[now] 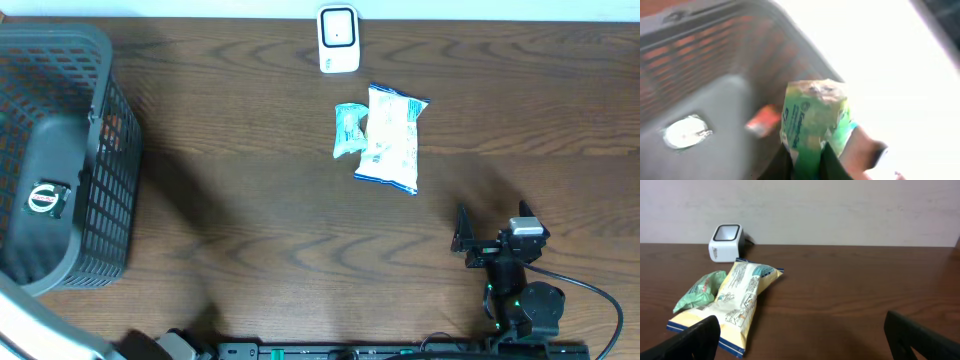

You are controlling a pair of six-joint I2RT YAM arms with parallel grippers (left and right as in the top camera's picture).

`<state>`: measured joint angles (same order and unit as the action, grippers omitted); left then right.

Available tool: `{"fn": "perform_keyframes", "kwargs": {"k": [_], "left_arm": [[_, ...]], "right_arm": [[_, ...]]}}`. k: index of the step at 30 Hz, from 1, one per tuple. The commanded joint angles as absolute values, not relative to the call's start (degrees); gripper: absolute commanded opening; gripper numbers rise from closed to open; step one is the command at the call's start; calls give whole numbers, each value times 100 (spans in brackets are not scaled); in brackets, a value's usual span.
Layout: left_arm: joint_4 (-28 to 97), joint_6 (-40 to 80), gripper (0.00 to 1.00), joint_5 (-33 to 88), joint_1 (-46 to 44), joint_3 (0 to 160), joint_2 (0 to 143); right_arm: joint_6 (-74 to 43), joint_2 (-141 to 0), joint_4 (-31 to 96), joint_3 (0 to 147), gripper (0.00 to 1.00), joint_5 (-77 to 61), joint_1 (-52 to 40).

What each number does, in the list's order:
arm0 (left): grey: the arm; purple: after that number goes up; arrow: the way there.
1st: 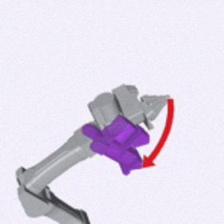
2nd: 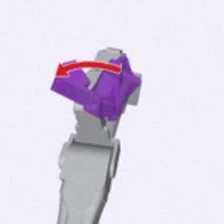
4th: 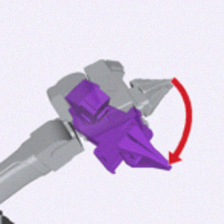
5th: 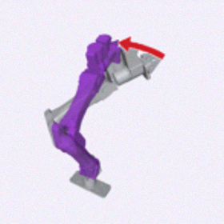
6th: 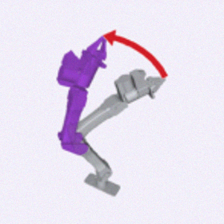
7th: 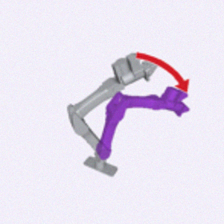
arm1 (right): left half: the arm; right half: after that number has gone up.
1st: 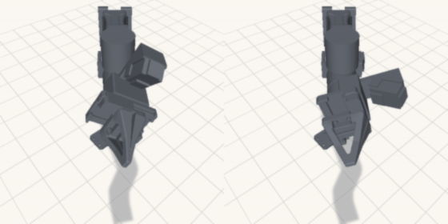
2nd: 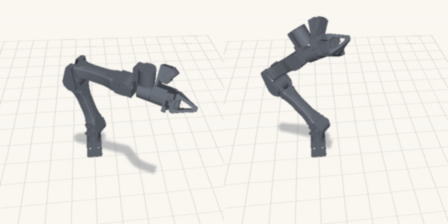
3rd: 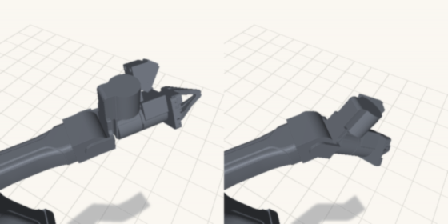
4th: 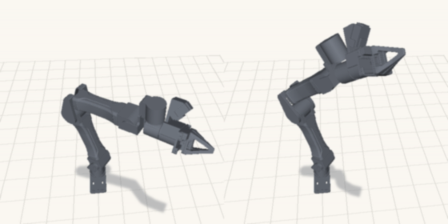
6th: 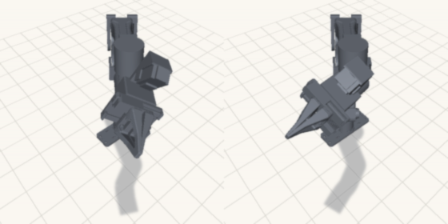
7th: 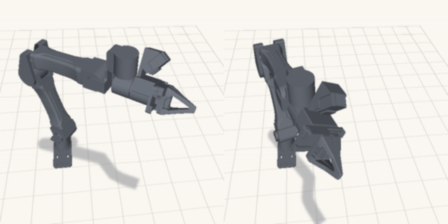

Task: Scan the item barcode
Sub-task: 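Lift the teal package out and set it on the green pack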

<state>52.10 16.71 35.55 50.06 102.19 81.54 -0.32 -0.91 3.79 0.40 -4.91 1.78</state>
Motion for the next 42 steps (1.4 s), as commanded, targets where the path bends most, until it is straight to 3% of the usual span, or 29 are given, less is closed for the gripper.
{"fn": "perform_keyframes", "kwargs": {"k": [1,4,10,16,21,40,42], "left_arm": [[5048,3852,7,4333,4792,10300,7756],[5046,4338,7,4335,4313,10300,7544],[5076,3780,8,4263,2539,10298,7535],[5072,2993,8,3312,591,10294,8009],[5109,2939,7,2464,-532,10283,8724],[4167,3461,8,2349,-2340,10283,11692],[4073,3459,16,2349,-2438,10283,11740]], "right_arm": [[49,-75,403,32,99,-464,145],[49,-75,403,32,99,-464,145],[49,-75,403,32,99,-464,145],[49,-75,403,32,99,-464,145],[49,-75,403,32,99,-464,145],[49,-75,403,32,99,-464,145],[49,-75,403,32,99,-464,145]]}}
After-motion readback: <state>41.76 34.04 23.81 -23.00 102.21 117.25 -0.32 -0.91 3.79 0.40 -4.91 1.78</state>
